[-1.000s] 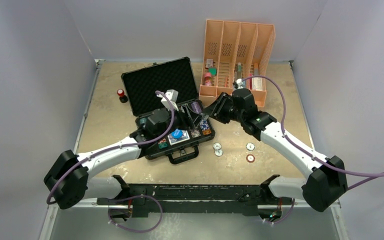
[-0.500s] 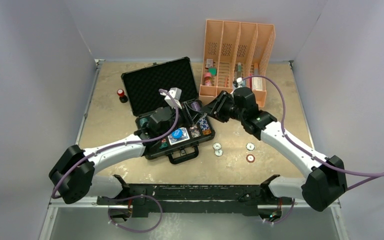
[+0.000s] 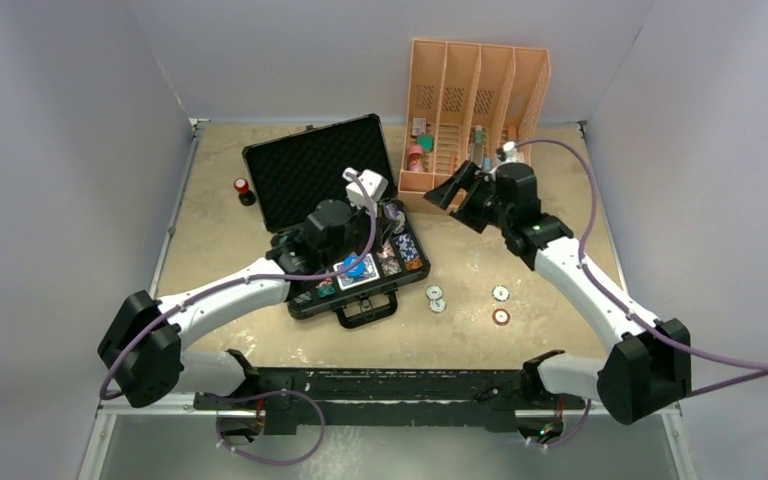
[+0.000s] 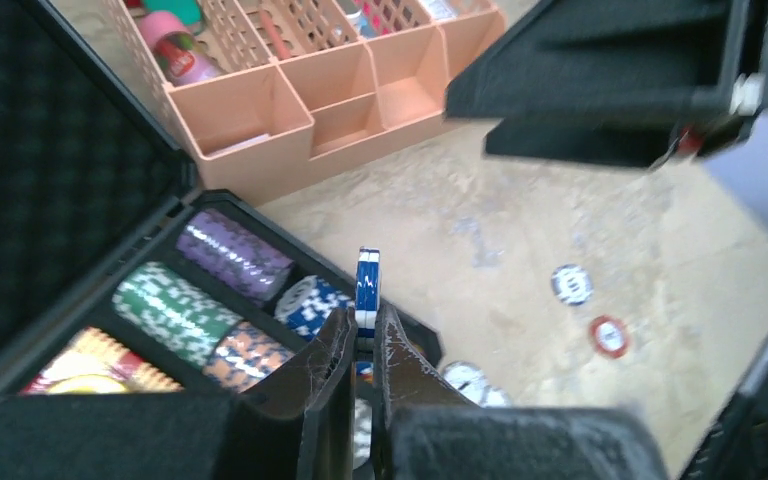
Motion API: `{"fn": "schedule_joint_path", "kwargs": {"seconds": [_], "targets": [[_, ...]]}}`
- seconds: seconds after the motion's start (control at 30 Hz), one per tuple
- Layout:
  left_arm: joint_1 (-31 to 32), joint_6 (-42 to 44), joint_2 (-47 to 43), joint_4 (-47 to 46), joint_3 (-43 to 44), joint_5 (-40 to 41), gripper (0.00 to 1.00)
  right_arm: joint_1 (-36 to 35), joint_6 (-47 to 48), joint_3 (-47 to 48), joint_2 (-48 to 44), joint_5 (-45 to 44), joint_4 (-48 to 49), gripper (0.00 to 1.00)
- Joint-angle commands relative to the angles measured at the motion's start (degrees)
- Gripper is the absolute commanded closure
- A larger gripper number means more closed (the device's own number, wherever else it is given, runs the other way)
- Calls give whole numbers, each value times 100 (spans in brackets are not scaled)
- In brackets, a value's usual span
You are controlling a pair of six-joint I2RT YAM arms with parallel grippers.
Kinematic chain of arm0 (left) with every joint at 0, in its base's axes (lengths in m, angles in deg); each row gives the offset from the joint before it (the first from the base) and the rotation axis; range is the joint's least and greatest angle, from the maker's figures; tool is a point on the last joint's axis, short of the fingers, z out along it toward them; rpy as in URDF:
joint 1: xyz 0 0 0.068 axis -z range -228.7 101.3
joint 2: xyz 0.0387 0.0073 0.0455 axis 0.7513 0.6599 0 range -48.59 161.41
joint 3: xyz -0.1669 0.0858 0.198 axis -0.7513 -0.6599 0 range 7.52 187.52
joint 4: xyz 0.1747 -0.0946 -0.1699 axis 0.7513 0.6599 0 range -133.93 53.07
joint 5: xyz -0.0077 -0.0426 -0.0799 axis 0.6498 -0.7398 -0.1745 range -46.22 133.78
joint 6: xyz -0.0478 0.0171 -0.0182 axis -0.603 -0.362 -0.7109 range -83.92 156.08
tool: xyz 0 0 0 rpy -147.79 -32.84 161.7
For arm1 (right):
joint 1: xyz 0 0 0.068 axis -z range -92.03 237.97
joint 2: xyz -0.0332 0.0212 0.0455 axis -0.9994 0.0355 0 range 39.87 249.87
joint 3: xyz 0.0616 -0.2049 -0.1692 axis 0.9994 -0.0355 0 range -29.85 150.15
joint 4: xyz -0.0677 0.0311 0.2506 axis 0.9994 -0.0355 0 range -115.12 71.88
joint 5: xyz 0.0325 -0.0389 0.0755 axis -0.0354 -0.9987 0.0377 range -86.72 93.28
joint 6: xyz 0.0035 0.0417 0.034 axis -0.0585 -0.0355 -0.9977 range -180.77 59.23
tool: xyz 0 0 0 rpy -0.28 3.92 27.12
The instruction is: Pack up texas hold em set
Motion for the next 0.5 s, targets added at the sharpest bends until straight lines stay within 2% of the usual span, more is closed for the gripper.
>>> {"fn": "schedule_joint_path", "kwargs": {"seconds": [0.0, 0.13, 0.27, 0.47], "targets": [[-12, 1826, 212, 877, 611, -37, 100, 538, 467, -324, -389, -25, 127, 14], [-18, 2810, 858, 1663, 1400, -155, 100, 988, 630, -823, -385, 334, 156, 15], [-23, 3270, 1560, 2527, 2231, -378, 100, 1302, 704, -1241, -539, 428, 194, 16], [-81, 3473, 2530, 3090, 3074, -330, 100, 1421, 782, -1454, -593, 322, 185, 16]]}}
